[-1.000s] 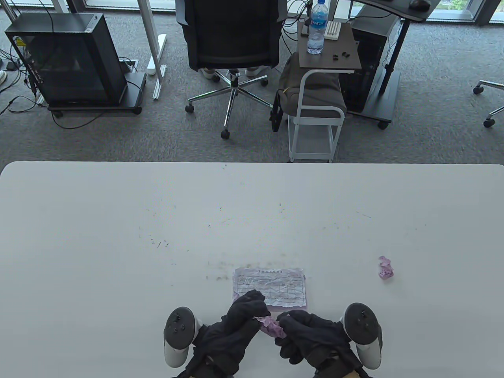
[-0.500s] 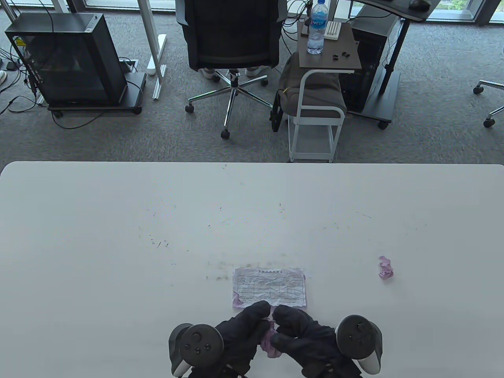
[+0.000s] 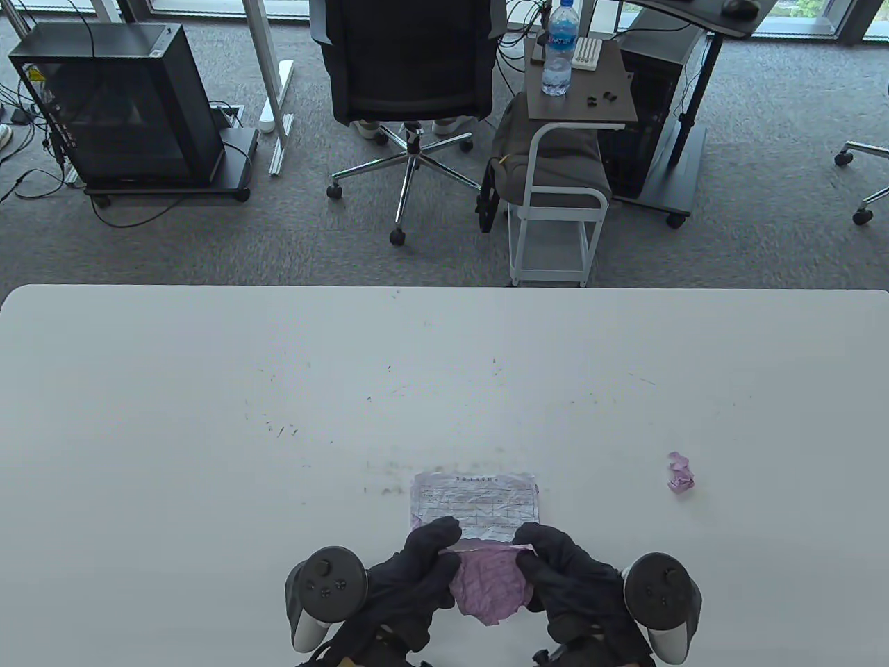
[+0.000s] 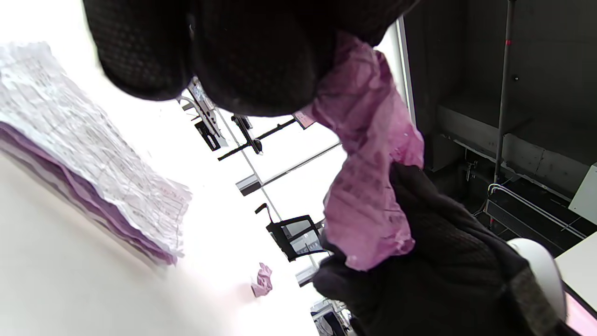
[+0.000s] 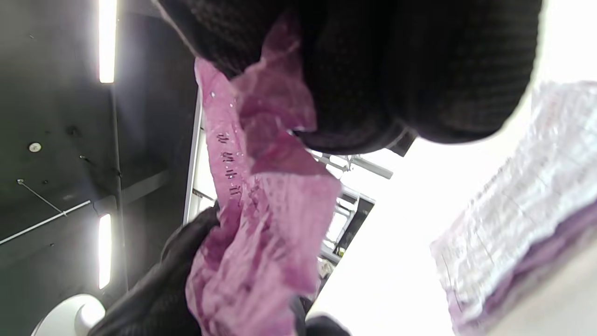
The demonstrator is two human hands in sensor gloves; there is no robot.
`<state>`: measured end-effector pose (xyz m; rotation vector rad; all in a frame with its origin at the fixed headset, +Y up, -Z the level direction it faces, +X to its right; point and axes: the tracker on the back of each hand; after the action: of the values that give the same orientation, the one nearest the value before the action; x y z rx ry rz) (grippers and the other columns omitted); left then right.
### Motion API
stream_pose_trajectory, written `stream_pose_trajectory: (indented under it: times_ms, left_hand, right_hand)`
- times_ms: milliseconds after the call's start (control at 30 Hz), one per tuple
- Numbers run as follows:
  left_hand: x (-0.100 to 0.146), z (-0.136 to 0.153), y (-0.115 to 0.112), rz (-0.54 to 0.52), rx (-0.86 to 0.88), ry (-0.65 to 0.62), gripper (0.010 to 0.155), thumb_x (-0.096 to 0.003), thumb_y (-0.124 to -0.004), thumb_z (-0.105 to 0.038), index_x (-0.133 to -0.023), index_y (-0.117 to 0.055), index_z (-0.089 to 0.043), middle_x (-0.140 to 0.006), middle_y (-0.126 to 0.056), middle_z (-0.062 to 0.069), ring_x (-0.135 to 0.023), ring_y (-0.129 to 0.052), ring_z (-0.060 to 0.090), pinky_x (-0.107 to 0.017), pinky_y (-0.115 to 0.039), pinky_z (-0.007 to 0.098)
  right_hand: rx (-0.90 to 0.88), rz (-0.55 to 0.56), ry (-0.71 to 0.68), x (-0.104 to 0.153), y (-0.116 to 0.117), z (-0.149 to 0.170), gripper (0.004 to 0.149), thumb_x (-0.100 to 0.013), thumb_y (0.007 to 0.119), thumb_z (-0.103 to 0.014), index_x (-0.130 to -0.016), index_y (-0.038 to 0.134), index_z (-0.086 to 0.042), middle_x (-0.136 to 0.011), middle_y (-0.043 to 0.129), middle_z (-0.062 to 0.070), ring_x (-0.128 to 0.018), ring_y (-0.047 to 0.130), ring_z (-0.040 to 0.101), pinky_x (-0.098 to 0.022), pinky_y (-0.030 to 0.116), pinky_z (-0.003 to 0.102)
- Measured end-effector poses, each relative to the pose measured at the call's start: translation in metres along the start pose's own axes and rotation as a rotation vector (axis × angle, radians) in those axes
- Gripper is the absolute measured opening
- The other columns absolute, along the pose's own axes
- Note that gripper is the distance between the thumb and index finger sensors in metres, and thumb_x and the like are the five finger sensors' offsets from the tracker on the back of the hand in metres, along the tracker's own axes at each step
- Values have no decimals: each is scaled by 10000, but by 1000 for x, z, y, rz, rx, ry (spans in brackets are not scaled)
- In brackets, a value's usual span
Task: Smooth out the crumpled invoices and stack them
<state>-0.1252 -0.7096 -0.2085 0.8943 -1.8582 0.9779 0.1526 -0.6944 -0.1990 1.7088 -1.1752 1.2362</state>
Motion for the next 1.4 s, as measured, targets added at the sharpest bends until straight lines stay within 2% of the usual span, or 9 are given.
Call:
stream_pose_trajectory:
  times_ms: [267,433,567,633,767,933,1067,1233,1400]
  left_hand:
    - [3,11,22,-43,-82,20,600,-601,-708,-366,-1099,-500,-104,-942,-662,152,-677,-885,325,-564,-735,582]
    - [0,-1,10,181,-100,-72,999,-483,-788,-640,-1154,-226,-157,-1137,-59,181,-1022,-340,580,-660,-492,732]
    - [-5,-18,-12,347,-284,-140,902,-478,-897,-501,-1145,-409,-138,-1112,-556,147,-1017,-551,541,-640,-531,766]
    - [-7,-12,-17,398,-187,-66,732,-494,-913,-393,-1087,-590,-108,-866,-860,75,-864,-873,427,-607,-644,739]
    - [-7,15,-14,572,140,103,538,-531,-897,-310,-1002,-746,-100,-755,-938,85,-760,-954,432,-561,-700,733]
    - [-6,29,4,370,352,123,436,-565,-853,-327,-936,-800,-105,-814,-920,114,-786,-923,468,-563,-719,699]
    - [-3,33,13,176,416,130,433,-582,-818,-308,-971,-737,-135,-1002,-750,212,-897,-792,545,-578,-693,713]
    - [-3,29,16,160,193,118,432,-587,-791,-290,-984,-696,-148,-794,-914,103,-739,-946,436,-560,-701,713]
    - [-5,7,9,202,-160,15,428,-570,-807,-289,-962,-737,-133,-609,-967,59,-538,-1023,357,-535,-751,650]
  right_hand:
    - [138,-57,0,-3,-11,3,430,-502,806,-240,-877,700,-57,-632,937,179,-379,987,238,-232,907,363]
    - [182,-170,-80,-4,-2,-6,425,-502,827,-255,-872,724,-73,-613,949,167,-361,985,231,-222,901,358]
    - [185,-312,-170,-1,18,-15,424,-504,823,-271,-875,725,-91,-621,952,149,-370,989,217,-231,906,345]
    - [145,-237,-160,0,17,-17,422,-499,823,-265,-867,729,-79,-611,953,151,-360,989,218,-223,905,347]
    - [104,-57,-89,-2,-6,-6,419,-502,813,-266,-864,726,-76,-608,950,148,-357,988,212,-220,905,341]
    - [81,-6,39,-2,-26,12,420,-500,813,-254,-864,726,-62,-609,948,163,-360,987,229,-221,903,355]
    - [155,-185,146,-6,-19,24,419,-506,811,-255,-868,726,-61,-614,948,166,-359,986,231,-219,901,349]
    - [340,-368,191,-10,1,27,422,-524,784,-261,-890,706,-66,-722,897,230,-461,963,320,-280,887,407]
    - [489,-281,135,-9,-14,22,680,-499,704,-542,-973,570,-73,-938,660,314,-695,802,437,-370,848,438]
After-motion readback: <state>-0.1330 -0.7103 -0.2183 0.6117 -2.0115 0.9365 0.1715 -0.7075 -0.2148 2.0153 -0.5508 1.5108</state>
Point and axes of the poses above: the tracker on the back of each hand, its own z axis roughly to the little-finger side, its own x axis roughly from the fingertips to the wrist, y = z × x
